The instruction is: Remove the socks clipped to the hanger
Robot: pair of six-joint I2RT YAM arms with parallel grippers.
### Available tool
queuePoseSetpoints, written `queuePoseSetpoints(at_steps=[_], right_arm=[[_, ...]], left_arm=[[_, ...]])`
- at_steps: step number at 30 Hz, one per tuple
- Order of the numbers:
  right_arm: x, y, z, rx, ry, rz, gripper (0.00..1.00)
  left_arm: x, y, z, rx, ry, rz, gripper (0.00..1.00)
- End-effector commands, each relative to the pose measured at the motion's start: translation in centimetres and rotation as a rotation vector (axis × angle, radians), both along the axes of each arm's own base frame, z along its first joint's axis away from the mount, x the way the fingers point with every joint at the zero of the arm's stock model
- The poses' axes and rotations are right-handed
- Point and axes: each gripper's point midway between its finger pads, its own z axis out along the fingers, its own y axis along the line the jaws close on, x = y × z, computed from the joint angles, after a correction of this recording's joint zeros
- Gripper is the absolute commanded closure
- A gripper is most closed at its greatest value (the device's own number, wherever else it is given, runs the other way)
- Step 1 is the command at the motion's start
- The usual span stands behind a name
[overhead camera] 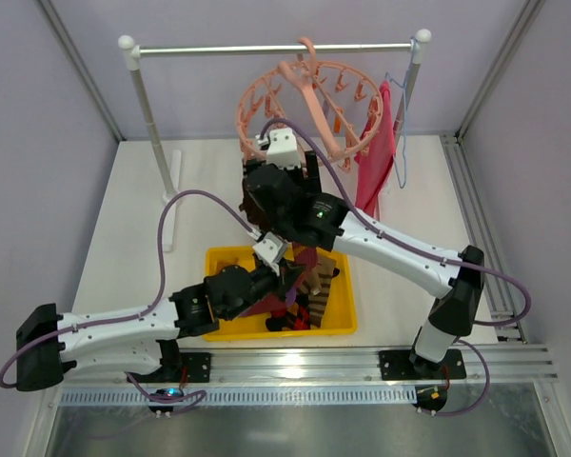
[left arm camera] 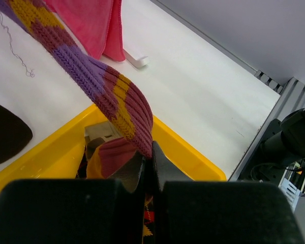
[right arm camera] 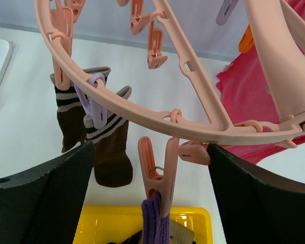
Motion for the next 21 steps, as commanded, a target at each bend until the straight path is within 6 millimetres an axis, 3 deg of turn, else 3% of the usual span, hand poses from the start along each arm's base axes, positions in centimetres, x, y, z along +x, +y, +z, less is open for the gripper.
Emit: queuePoseSetpoints(at_steps=[1, 9, 11, 12, 13, 14, 17, 21], right_arm=[[0.2, -0.6, 0.9, -0.019, -0.031, -0.088, 0.1], [-0.2, -1.5, 0.6, -0.119, -0.078, -0.219, 0.14], [-0.2, -1.5, 0.6, -0.128, -0.084, -0.228, 0.25], [-0.2, -1.5, 0.5, -0.128, -0.085, -0.228, 0.36], [-0.2, -1.5, 0.6, -0.128, -0.086, -0.227, 0.36], [-0.2, -1.5, 0.5, -0.129, -0.086, -0.229, 0.5], [-0.2, -1.5, 0.6, -0.128, -0.088, -0.23, 0.77], [-0.3, -1.7, 0.5, -0.133, -0.088, -0.234, 0.96]], left_arm=[[-0.1, -0.5, 1.9, -0.017, -0.034, 0.011, 1.0], [-0.4, -0.4, 2.3, -0.022, -0.047, 0.013, 1.0], [-0.4, -0.3, 2.2, -0.022, -0.047, 0.014, 1.0], [-0.4, -0.3, 2.3, -0.023, -0.048, 0.014, 1.0], [-0.4, -0.3, 2.3, -0.023, -0.048, 0.014, 1.0], [-0.4, -0.3, 2.3, -0.022, -0.05, 0.014, 1.0], [-0.4, -0.3, 2.2, -0.019, -0.049, 0.014, 1.0], [-0.4, -0.5, 2.1, -0.015, -0.049, 0.012, 1.0]])
